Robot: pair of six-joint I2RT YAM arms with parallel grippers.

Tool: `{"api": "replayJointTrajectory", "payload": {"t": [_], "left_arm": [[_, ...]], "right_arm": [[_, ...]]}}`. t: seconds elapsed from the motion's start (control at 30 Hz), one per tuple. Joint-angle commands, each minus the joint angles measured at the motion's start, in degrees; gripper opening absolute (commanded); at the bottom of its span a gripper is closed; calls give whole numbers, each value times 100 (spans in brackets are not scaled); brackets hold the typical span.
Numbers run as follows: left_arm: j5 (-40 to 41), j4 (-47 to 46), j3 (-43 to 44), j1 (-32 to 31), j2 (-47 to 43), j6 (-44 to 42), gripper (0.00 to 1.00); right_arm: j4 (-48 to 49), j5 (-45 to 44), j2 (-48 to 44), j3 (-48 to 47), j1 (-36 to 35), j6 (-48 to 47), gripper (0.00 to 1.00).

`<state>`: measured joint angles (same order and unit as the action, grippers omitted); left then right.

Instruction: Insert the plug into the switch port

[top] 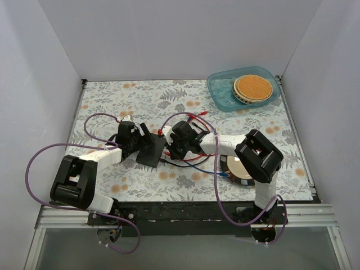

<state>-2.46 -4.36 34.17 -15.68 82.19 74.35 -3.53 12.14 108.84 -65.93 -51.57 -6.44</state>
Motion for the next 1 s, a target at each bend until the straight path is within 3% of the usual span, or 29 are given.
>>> {"api": "replayJointTrajectory", "payload": {"t": [0.0,0.97], "left_arm": [[-27,-39,10,30,-19,-26,80],[-325,-452,-323,30,-98,185,79]], "right_arm": [[-192,-98,111,-324,-116,11,1],[-1906,-783,753,-1607,-336,239,1]]}}
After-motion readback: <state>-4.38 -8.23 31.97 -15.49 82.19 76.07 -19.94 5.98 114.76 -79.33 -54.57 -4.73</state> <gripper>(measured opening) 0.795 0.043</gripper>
